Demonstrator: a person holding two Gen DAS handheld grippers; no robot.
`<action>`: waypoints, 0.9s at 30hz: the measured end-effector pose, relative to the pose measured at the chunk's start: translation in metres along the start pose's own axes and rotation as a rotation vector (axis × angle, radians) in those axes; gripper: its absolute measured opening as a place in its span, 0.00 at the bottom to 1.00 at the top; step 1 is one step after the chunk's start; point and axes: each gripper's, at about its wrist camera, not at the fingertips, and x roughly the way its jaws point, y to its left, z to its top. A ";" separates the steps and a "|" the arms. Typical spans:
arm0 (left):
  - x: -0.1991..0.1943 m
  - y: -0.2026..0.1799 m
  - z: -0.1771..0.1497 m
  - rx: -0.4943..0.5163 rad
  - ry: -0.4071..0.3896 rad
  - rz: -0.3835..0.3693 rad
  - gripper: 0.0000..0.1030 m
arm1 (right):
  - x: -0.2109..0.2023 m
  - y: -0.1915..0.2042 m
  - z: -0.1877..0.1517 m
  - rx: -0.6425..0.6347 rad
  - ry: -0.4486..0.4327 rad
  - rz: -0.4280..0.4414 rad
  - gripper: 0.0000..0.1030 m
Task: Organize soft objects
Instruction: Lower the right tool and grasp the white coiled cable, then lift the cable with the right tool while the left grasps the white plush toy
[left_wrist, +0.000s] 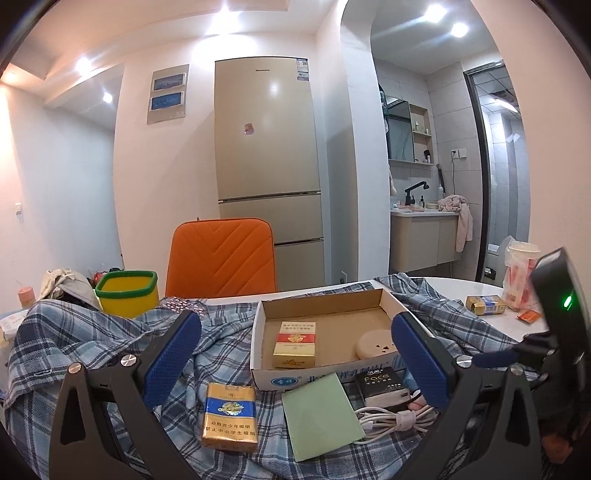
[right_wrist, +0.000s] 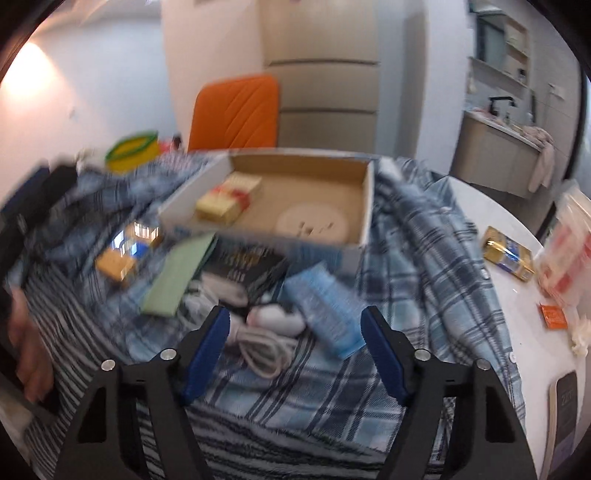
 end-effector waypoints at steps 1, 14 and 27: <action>0.000 -0.001 0.000 0.005 -0.001 0.000 1.00 | 0.003 0.002 -0.001 -0.011 0.012 0.003 0.72; 0.001 0.000 0.001 0.003 0.004 -0.003 1.00 | 0.034 0.006 -0.008 -0.044 0.176 0.051 0.30; 0.002 0.003 0.000 -0.004 0.005 -0.002 1.00 | 0.001 0.009 -0.006 -0.059 -0.001 0.069 0.11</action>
